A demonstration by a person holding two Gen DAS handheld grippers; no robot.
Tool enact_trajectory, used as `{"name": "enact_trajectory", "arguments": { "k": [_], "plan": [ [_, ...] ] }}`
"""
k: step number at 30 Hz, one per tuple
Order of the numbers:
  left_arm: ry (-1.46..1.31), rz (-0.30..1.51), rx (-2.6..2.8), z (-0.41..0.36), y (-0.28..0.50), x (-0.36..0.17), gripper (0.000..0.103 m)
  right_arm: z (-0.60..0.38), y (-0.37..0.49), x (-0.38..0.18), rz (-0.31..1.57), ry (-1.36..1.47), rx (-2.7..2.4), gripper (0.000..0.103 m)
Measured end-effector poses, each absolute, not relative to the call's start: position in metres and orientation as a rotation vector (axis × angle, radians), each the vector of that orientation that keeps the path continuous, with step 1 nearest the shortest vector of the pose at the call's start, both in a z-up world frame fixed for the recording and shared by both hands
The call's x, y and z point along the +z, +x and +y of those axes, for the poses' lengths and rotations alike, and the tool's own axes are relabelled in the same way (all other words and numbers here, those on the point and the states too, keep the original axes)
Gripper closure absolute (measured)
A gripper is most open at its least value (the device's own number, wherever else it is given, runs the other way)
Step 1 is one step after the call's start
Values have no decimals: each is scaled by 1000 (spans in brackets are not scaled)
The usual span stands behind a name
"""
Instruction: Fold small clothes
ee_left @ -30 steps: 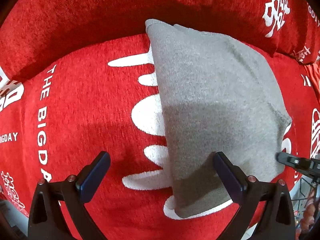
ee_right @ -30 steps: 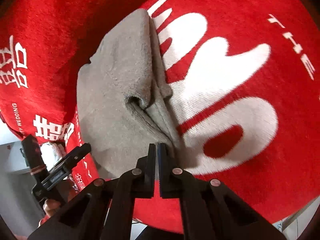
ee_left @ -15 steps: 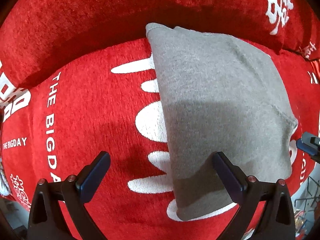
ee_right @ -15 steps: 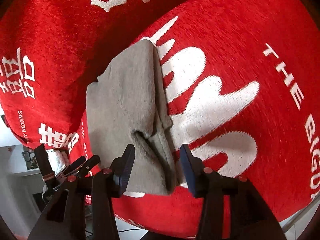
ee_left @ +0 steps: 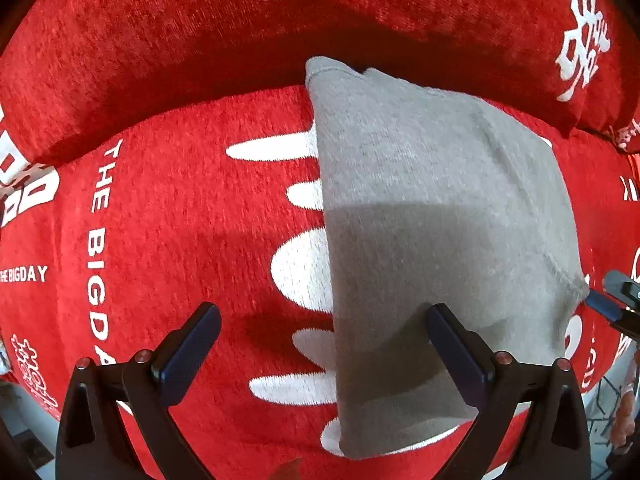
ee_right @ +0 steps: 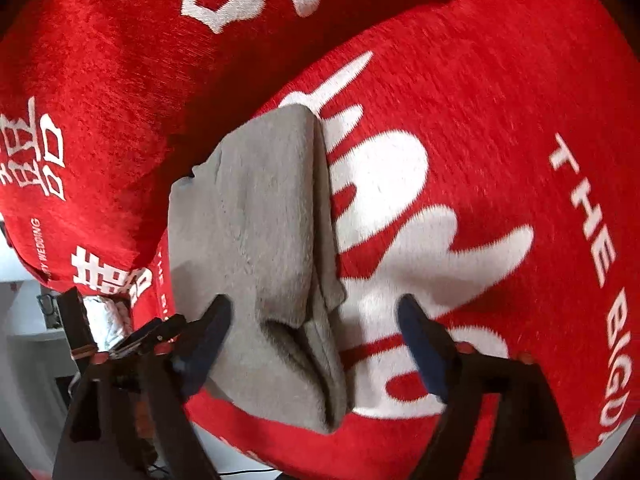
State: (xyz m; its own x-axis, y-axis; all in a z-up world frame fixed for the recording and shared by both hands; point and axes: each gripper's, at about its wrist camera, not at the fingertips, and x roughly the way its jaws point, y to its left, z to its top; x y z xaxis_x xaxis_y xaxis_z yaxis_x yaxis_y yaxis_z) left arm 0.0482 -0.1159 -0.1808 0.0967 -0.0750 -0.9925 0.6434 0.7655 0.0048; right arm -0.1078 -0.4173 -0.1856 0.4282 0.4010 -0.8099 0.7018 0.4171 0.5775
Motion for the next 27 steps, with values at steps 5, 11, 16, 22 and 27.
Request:
{"name": "enact_trajectory", "arguments": {
  "k": [5,11,16,22,27],
  "plan": [
    [470,1414,-559,-119,61,-184,0,-423,-96,-194,1201,1216,-183,0],
    [401,1459,-580,-120,81,-190,0,-432,-86,-204,1202,1267,-86,0],
    [287,1498,-629,-121,103,-194,0,-439,-79,-217,1171,1331,5,0],
    [248,1551,-709,-129,113,-218,0,-436,-64,-236,1146,1400,119,0],
    [240,1574,-777,-150,94,-230,0,-432,-44,-247,1138,1414,180,0]
  ]
}}
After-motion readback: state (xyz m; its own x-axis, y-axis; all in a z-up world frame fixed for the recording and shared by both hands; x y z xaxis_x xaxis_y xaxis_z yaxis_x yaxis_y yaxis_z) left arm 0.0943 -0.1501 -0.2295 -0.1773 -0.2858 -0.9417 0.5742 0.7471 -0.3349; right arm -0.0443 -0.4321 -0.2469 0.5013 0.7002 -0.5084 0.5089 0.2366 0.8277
